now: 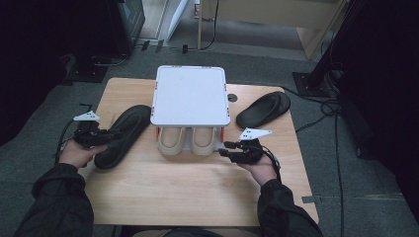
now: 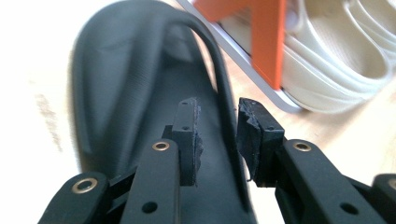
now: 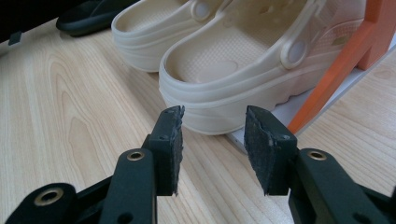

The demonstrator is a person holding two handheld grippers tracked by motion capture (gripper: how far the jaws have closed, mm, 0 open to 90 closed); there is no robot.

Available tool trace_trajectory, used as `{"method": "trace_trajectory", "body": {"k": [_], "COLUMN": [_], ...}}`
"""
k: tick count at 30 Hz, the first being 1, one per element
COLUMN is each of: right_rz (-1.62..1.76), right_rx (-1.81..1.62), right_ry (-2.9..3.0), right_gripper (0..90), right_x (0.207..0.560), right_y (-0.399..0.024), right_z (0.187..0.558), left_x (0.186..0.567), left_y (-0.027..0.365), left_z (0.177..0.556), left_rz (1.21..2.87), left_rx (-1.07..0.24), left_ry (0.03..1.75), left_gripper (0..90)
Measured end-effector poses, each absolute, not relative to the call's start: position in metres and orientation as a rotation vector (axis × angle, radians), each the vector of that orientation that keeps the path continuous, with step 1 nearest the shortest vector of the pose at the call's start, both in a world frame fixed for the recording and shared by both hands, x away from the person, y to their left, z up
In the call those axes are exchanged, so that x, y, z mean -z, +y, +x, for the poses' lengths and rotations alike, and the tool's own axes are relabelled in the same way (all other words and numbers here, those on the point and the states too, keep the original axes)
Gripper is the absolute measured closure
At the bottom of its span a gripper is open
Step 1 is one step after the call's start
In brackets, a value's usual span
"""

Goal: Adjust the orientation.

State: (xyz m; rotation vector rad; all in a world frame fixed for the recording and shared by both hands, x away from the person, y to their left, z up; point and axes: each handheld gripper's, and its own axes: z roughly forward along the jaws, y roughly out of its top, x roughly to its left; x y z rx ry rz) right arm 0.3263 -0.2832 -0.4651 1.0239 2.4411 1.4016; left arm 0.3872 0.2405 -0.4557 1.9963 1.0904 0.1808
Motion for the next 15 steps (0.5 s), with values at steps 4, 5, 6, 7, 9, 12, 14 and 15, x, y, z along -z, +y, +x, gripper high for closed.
{"method": "trace_trajectory", "body": {"k": [4, 5, 6, 7, 9, 12, 14, 15], "right_rz": [1.021, 1.021, 1.021, 1.024, 1.030, 1.034, 1.032, 1.030], "right_rx": [-1.398, -1.398, -1.398, -1.399, -1.400, -1.392, -1.395, -1.394], "right_ry": [2.443, 2.443, 2.443, 2.443, 2.442, 2.447, 2.444, 2.444], "right_gripper": [57.3, 57.3, 57.3, 57.2, 57.2, 57.2, 57.2, 57.2], "right_x": [0.465, 0.465, 0.465, 0.465, 0.465, 0.466, 0.466, 0.466], "right_y": [-0.283, -0.283, -0.283, -0.283, -0.283, -0.283, -0.283, -0.283], "right_z": [0.326, 0.326, 0.326, 0.326, 0.325, 0.325, 0.325, 0.325], "left_x": [0.452, 0.452, 0.452, 0.453, 0.456, 0.464, 0.471, 0.473], "left_y": [0.249, 0.251, 0.254, 0.257, 0.264, 0.272, 0.279, 0.281], "left_z": [0.393, 0.394, 0.395, 0.396, 0.398, 0.402, 0.405, 0.405], "left_rz": [1.979, 1.978, 1.977, 1.969, 1.959, 1.958, 1.957, 1.954], "left_rx": [-0.220, -0.230, -0.236, -0.241, -0.250, -0.260, -0.264, -0.267], "left_ry": [1.093, 1.096, 1.100, 1.109, 1.129, 1.166, 1.196, 1.202], "left_gripper": [71.1, 71.3, 71.7, 71.9, 72.8, 73.7, 74.1, 74.2]}}
